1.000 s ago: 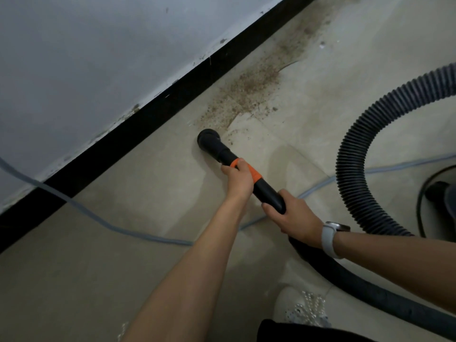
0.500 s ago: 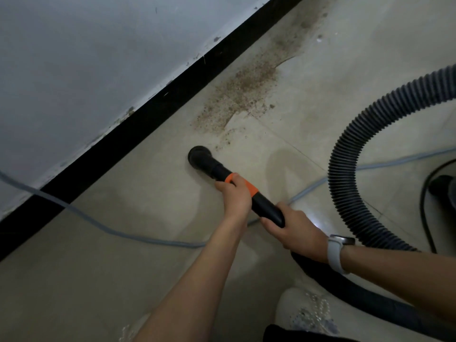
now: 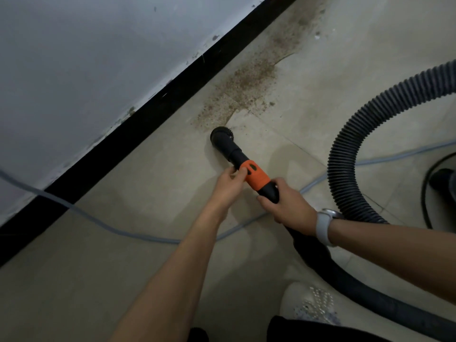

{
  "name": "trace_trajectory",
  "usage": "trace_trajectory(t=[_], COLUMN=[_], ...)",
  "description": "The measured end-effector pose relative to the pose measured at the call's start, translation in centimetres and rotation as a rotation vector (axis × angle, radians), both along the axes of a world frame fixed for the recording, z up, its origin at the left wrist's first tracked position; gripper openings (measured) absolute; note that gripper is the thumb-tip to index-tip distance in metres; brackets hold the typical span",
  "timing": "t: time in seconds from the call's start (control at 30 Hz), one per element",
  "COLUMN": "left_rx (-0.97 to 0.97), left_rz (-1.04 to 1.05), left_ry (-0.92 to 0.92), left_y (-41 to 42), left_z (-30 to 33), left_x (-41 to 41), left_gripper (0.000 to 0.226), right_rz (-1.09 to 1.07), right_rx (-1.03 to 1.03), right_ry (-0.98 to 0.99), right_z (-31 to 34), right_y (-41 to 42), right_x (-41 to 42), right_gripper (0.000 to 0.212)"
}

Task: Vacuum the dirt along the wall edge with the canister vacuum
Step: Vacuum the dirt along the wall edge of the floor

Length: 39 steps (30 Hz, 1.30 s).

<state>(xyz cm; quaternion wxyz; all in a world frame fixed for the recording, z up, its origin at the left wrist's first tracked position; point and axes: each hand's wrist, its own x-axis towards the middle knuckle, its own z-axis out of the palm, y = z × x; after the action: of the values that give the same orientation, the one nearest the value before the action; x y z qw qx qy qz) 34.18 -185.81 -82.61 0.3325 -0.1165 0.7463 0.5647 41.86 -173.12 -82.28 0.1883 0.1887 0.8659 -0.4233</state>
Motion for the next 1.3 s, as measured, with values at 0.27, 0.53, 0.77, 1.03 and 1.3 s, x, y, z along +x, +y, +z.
trace_trajectory(t=[0.27,0.53,0.77,1.03,1.3], left_rx=[-0.675,-0.867,-0.877,-0.855,-0.855], left_rz=[-0.179,-0.535,-0.469,-0.46,-0.457], left_ry=[0.155,0.124,0.16,0.118,0.156], left_y=[-9.5,-14.2,-13.9,-13.5,-14.1], left_z=[-3.0,-6.0,-6.5,-6.0,-6.9], left_x=[0.0,2.3,2.6,2.5,3.1], left_gripper=[0.051,0.077,0.08,0.082,0.082], right_rz=[0.072,0.248,0.394,0.5,0.67], right_rx=[0.122,0.123,0.228,0.364,0.12], right_ry=[0.094,-0.055,-0.184,-0.098,-0.134], right_z=[-0.9,0.4,0.5,-1.2,0.2], right_y=[-4.2,-4.5,-2.3,-5.4,-3.5], right_x=[-9.4,-10.8,-4.6,-8.1,-1.7], right_gripper=[0.073,0.058,0.042,0.072,0.052])
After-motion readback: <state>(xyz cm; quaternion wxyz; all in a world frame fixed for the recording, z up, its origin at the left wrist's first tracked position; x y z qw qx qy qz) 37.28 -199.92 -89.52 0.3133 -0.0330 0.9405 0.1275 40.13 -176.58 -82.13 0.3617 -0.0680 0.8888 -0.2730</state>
